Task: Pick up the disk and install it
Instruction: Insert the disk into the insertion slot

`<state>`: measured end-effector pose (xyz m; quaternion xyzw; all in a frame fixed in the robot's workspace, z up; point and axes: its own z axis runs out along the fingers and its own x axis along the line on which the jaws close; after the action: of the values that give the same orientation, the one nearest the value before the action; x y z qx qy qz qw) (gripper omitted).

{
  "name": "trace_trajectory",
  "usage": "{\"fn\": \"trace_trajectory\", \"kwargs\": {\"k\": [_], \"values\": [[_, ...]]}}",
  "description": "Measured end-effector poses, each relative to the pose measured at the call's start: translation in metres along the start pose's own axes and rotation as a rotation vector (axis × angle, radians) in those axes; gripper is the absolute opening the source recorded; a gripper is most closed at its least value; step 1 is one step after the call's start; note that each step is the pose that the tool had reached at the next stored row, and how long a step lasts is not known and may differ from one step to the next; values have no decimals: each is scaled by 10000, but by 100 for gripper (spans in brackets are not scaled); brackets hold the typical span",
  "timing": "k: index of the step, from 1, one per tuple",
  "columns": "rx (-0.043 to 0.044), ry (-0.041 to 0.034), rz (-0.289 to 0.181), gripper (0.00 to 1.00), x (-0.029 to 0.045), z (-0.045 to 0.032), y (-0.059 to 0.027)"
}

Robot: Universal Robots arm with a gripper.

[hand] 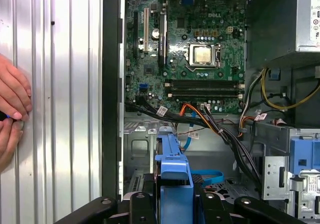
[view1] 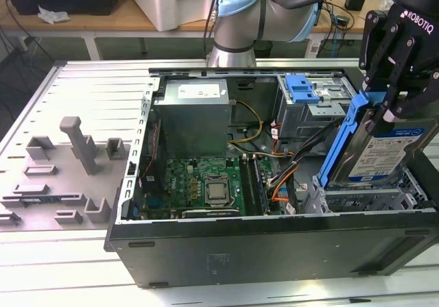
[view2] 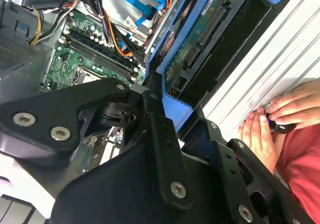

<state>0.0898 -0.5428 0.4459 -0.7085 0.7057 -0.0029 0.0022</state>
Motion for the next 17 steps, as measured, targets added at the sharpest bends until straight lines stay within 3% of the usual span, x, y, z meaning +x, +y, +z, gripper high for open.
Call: {"fn": "trace_trajectory", "kwargs": {"k": [10,17], "values": [[0,0,0,36,0,12,0],[0,-1,14,36,0,-57,0]]}}
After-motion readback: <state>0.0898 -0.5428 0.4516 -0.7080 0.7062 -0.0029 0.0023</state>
